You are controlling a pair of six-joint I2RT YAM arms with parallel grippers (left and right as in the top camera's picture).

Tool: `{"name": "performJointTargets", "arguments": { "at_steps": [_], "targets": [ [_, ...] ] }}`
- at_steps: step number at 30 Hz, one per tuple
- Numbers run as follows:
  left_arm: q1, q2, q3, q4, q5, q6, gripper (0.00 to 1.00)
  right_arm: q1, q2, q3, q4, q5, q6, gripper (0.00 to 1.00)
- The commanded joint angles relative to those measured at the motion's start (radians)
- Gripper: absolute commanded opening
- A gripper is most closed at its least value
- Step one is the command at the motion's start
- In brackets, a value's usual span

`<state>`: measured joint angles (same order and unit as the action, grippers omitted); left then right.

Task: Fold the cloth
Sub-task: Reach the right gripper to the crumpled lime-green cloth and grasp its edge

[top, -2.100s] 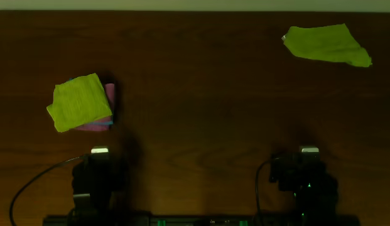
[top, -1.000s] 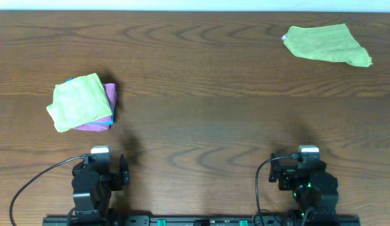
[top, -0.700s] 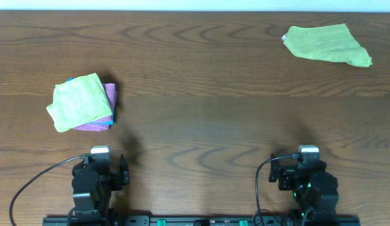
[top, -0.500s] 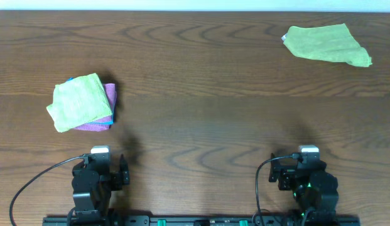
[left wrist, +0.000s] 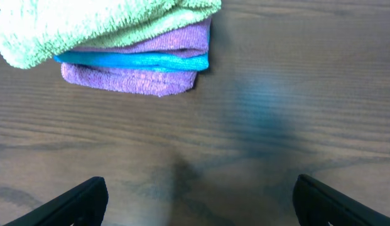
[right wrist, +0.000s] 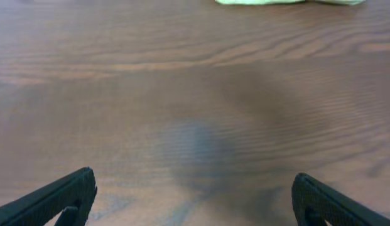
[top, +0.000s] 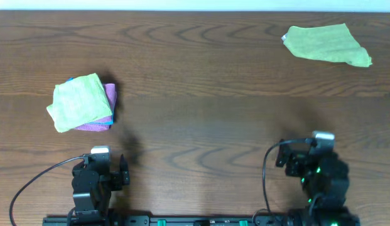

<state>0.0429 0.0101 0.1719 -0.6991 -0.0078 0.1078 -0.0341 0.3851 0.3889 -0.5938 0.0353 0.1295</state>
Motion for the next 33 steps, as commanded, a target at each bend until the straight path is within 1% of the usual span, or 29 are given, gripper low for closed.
{"name": "performJointTargets", "arguments": {
  "at_steps": [1, 7, 15, 21, 28, 31, 33],
  "targets": [
    [-0.004, -0.006, -0.012, -0.008, -0.01, -0.003, 0.95, -0.044, 0.142, 0.132, 0.006, 0.021, 0.023, 0.99],
    [-0.004, -0.006, -0.012, -0.008, -0.01, -0.003, 0.95, -0.117, 0.467, 0.38, -0.006, 0.004, 0.022, 0.99],
    [-0.004, -0.006, -0.012, -0.008, -0.01, -0.003, 0.95, -0.18, 0.89, 0.744, -0.077, -0.041, -0.008, 0.99],
    [-0.004, -0.006, -0.012, -0.008, -0.01, -0.003, 0.95, -0.211, 1.106, 0.928, -0.082, -0.04, -0.007, 0.99],
    [-0.004, -0.006, -0.012, -0.008, -0.01, -0.003, 0.95, -0.264, 1.314, 1.095, -0.091, -0.051, 0.004, 0.99],
    [-0.004, -0.006, -0.012, -0.008, -0.01, -0.003, 0.95, -0.278, 1.381, 1.146, -0.084, -0.072, -0.006, 0.99],
    [-0.004, -0.006, -0.012, -0.008, -0.01, -0.003, 0.95, -0.28, 1.4, 1.148, -0.044, -0.078, -0.006, 0.99]
  ]
}}
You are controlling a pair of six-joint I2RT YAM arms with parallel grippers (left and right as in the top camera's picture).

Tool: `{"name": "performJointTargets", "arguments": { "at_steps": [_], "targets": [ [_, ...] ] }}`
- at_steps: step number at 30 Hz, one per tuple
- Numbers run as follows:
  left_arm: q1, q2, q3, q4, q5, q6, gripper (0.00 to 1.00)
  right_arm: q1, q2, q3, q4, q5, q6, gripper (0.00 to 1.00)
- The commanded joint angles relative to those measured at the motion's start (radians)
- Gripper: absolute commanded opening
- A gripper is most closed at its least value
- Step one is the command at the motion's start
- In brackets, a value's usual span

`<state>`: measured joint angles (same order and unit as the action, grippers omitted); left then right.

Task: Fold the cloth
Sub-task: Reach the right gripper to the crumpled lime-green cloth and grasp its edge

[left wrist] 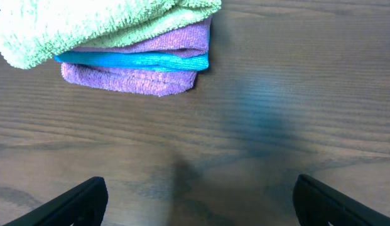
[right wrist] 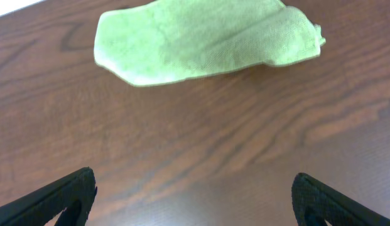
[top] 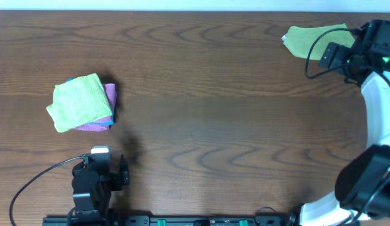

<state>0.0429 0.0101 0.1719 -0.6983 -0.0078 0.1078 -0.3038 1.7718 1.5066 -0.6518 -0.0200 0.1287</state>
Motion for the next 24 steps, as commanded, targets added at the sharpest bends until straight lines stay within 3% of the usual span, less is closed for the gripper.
{"name": "performJointTargets", "arguments": {
  "at_steps": [1, 8, 16, 24],
  "targets": [
    [-0.004, -0.006, -0.012, -0.009, -0.01, -0.003, 0.95, -0.009, 0.021, 0.031, 0.033, -0.022, -0.005, 0.99],
    [-0.004, -0.006, -0.012, -0.009, -0.01, -0.003, 0.95, -0.013, 0.029, 0.03, 0.06, 0.097, -0.002, 0.99],
    [-0.004, -0.006, -0.012, -0.009, -0.01, -0.003, 0.96, -0.056, 0.044, 0.035, 0.235, 0.09, 0.038, 0.99],
    [-0.004, -0.006, -0.012, -0.009, -0.01, -0.003, 0.95, -0.116, 0.209, 0.158, 0.268, 0.068, 0.043, 0.99]
  ]
}}
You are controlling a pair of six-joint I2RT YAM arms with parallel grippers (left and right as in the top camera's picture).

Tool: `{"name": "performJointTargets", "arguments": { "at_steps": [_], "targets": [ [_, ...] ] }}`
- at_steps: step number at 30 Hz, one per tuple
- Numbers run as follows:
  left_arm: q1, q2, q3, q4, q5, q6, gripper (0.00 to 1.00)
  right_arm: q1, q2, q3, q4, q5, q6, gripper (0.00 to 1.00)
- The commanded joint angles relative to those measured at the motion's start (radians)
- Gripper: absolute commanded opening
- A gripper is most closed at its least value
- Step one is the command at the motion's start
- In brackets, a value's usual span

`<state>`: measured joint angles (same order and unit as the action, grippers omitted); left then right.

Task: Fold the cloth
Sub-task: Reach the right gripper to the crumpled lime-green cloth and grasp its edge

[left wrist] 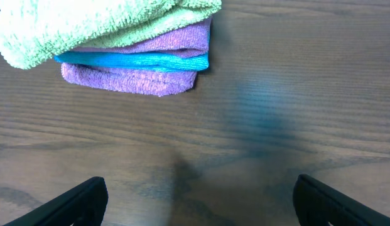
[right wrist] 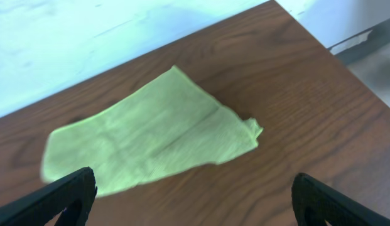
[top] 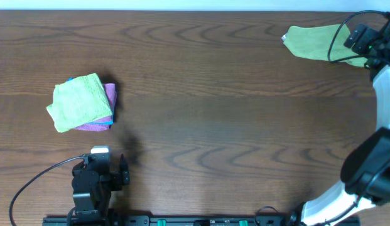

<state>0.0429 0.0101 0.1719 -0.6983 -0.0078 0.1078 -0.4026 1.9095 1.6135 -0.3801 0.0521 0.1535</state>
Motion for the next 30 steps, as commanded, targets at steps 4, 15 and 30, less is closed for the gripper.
{"name": "performJointTargets", "arguments": {
  "at_steps": [4, 15, 30],
  "targets": [
    [-0.004, -0.006, -0.012, -0.009, -0.01, -0.003, 0.95, -0.027, 0.167, 0.116, -0.003, -0.004, 0.018, 0.99],
    [-0.004, -0.006, -0.012, -0.009, -0.01, -0.003, 0.95, -0.078, 0.306, 0.179, 0.073, 0.011, 0.01, 0.97],
    [-0.004, -0.006, -0.012, -0.009, -0.01, -0.003, 0.95, -0.127, 0.392, 0.179, 0.053, -0.069, 0.026, 0.97]
  ]
}}
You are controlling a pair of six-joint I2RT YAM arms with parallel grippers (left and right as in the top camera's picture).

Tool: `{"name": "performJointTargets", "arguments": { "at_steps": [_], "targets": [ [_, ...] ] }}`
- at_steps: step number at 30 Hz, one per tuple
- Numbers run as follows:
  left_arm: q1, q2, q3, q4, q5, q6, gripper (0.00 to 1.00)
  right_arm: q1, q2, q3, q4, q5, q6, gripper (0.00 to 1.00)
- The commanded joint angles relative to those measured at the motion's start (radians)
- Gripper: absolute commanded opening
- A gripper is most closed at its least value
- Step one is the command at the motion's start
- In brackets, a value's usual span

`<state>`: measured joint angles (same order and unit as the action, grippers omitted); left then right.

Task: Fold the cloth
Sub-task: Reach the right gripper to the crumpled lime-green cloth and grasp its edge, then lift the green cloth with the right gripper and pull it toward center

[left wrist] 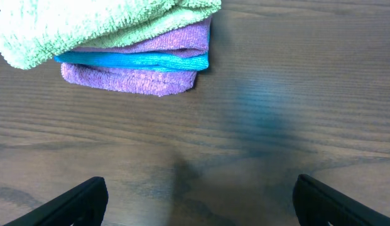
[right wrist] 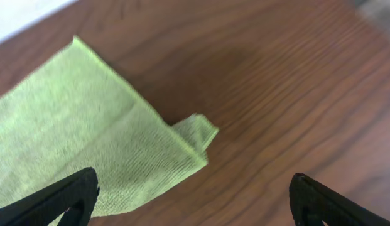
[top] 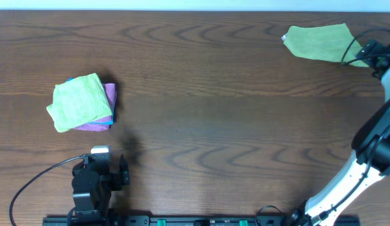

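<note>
A loose light-green cloth (top: 320,43) lies flat at the table's far right corner; its curled corner (right wrist: 196,132) shows in the right wrist view. My right gripper (top: 375,55) hovers at the cloth's right end, open, with the cloth corner (right wrist: 119,144) between and ahead of its fingertips (right wrist: 69,198). My left gripper (top: 99,169) rests open at the near left, nothing between its fingers (left wrist: 81,198).
A stack of folded cloths, green (top: 78,100) over blue (left wrist: 135,61) and purple (left wrist: 129,78), sits at the left of the wooden table (top: 201,119). The table's far edge and right edge run close to the loose cloth.
My right gripper has come lower and closer to the loose cloth's right corner, which now fills more of its view. The left arm has not moved.
Both grippers were parked open at the near edge. The right arm then stood over the far right by the loose green cloth, then above its right end near the table corner, and now hangs close over the cloth's curled corner. The left arm stayed put.
</note>
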<state>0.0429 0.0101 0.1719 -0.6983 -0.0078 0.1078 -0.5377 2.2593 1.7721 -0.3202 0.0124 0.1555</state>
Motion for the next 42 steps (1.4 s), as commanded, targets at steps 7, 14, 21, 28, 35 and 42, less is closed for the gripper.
{"name": "performJointTargets", "arguments": {
  "at_steps": [7, 14, 21, 28, 35, 42],
  "targets": [
    [-0.004, -0.006, -0.012, -0.009, -0.01, -0.003, 0.95, 0.025, 0.087, 0.02, 0.005, -0.053, 0.034, 0.94],
    [-0.004, -0.006, -0.012, -0.009, -0.01, -0.003, 0.95, 0.042, 0.093, 0.02, 0.04, -0.073, 0.043, 0.57],
    [-0.004, -0.006, -0.012, -0.009, -0.01, -0.003, 0.95, 0.054, 0.093, 0.02, 0.04, -0.082, 0.042, 0.95],
    [-0.004, -0.006, -0.012, -0.009, -0.01, -0.003, 0.95, 0.074, 0.094, 0.02, 0.064, -0.132, 0.051, 0.98],
    [-0.004, -0.006, -0.012, -0.009, -0.01, -0.003, 0.95, 0.075, 0.124, 0.02, 0.086, -0.132, 0.094, 0.95],
    [-0.004, -0.006, -0.012, -0.009, -0.01, -0.003, 0.96, 0.079, 0.151, 0.02, 0.092, -0.137, 0.121, 0.48]
  ]
}}
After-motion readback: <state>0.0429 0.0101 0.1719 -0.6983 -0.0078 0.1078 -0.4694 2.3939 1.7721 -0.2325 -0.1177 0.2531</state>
